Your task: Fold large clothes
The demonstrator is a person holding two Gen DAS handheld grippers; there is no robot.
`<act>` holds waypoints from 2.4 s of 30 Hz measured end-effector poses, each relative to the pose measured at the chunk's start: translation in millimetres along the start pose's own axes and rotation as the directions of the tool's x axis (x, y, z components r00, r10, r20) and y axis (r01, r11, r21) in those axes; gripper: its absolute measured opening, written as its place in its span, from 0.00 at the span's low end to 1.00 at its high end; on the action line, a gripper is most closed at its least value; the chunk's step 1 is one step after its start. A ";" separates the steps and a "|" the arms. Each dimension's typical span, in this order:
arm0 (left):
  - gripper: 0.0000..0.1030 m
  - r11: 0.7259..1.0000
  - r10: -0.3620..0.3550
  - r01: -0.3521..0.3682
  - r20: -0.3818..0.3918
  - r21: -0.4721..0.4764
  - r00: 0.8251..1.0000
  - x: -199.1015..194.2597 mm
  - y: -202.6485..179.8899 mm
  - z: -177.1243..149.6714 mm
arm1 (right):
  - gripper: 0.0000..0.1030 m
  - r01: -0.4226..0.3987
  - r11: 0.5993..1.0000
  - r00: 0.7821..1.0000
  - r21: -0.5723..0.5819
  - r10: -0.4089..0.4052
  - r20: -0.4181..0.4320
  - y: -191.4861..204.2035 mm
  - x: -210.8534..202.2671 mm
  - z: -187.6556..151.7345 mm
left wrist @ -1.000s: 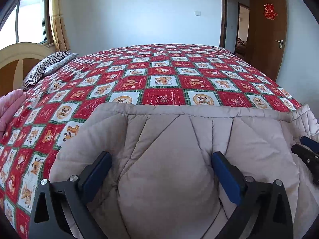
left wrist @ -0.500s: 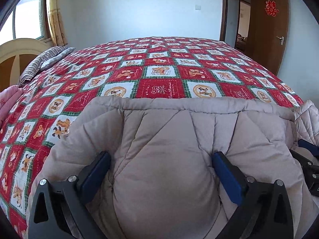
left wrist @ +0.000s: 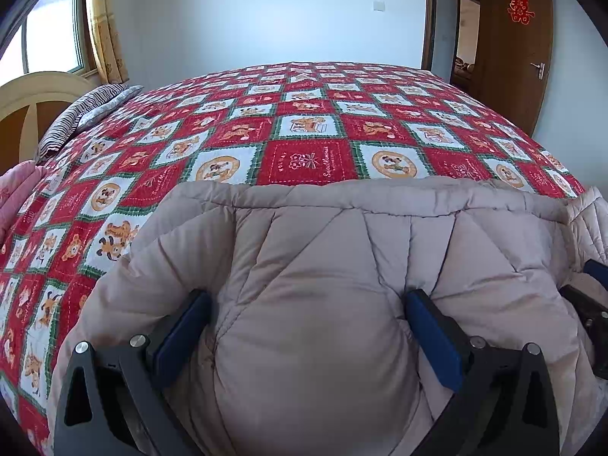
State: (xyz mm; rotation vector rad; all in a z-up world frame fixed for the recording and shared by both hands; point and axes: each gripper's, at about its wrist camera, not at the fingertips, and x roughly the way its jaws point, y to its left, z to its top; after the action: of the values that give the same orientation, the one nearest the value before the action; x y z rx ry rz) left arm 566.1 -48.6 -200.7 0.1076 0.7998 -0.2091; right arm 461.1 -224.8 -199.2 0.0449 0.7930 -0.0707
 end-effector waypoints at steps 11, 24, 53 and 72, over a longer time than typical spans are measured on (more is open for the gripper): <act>0.99 1.000 -0.001 0.001 -0.003 -0.005 1.000 0.0 0.4 -0.4 | 0.77 -0.021 0.995 0.999 -0.098 0.024 0.030 54.5 -14.9 -21.8; 0.99 1.000 0.003 -0.003 -0.014 -0.006 1.000 2.7 1.5 -0.6 | 0.86 -0.006 0.995 1.000 -0.105 0.006 0.005 55.6 5.5 -31.4; 0.99 0.997 0.070 -0.069 0.044 -0.028 0.997 -115.4 53.1 -38.2 | 0.89 -0.031 0.994 0.999 -0.109 0.035 0.035 46.4 -43.9 -45.1; 0.97 0.827 -0.194 0.234 0.132 -0.511 0.972 -107.8 131.0 -140.8 | 0.90 0.026 0.987 0.999 -0.159 -0.019 0.044 72.2 -71.9 -114.7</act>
State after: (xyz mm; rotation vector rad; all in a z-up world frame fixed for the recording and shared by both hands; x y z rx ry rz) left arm 424.1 119.2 -218.3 -0.5106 0.7691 -0.1991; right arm 335.1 -141.8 -227.3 -0.1169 0.7545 -0.0291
